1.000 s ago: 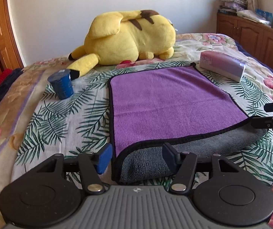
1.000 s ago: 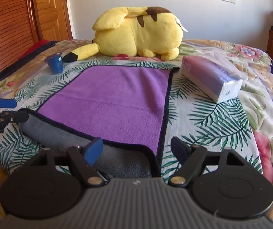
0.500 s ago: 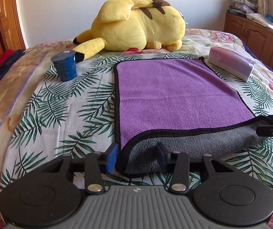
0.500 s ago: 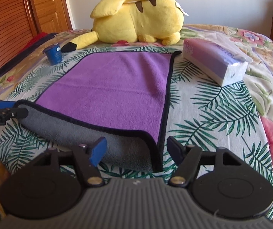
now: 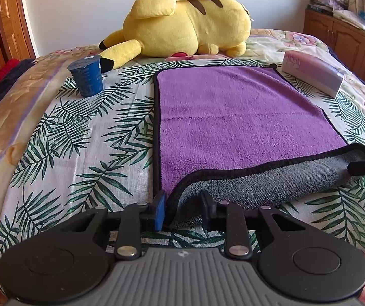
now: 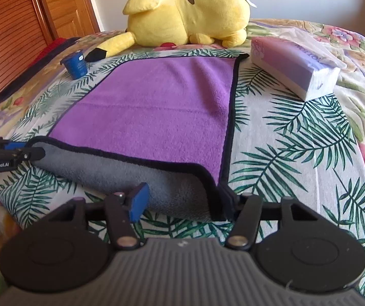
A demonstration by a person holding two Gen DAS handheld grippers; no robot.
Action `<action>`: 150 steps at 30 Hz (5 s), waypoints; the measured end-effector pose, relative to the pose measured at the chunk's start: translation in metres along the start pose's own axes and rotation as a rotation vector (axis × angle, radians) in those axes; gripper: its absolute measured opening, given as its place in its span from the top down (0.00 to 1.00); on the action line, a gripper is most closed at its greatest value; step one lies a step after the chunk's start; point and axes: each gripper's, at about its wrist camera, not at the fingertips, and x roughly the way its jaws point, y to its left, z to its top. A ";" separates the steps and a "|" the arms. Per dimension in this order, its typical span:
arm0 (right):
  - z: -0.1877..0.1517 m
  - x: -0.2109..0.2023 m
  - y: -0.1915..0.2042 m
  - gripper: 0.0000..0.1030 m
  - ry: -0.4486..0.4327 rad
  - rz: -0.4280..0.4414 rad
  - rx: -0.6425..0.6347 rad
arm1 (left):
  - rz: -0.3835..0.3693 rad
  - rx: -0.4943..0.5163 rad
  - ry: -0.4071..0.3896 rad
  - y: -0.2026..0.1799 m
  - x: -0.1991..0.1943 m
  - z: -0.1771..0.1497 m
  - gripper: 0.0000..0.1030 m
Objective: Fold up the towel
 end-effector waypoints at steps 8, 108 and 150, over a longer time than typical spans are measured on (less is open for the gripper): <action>0.002 -0.001 0.000 0.59 -0.003 -0.008 -0.016 | -0.005 -0.007 -0.024 0.000 -0.005 0.001 1.00; 0.119 -0.014 -0.008 0.96 -0.342 -0.061 -0.280 | -0.046 0.140 -0.361 0.011 -0.032 0.136 1.00; 0.135 0.121 -0.041 0.96 -0.277 -0.166 -0.297 | 0.064 0.087 -0.324 0.019 0.119 0.147 1.00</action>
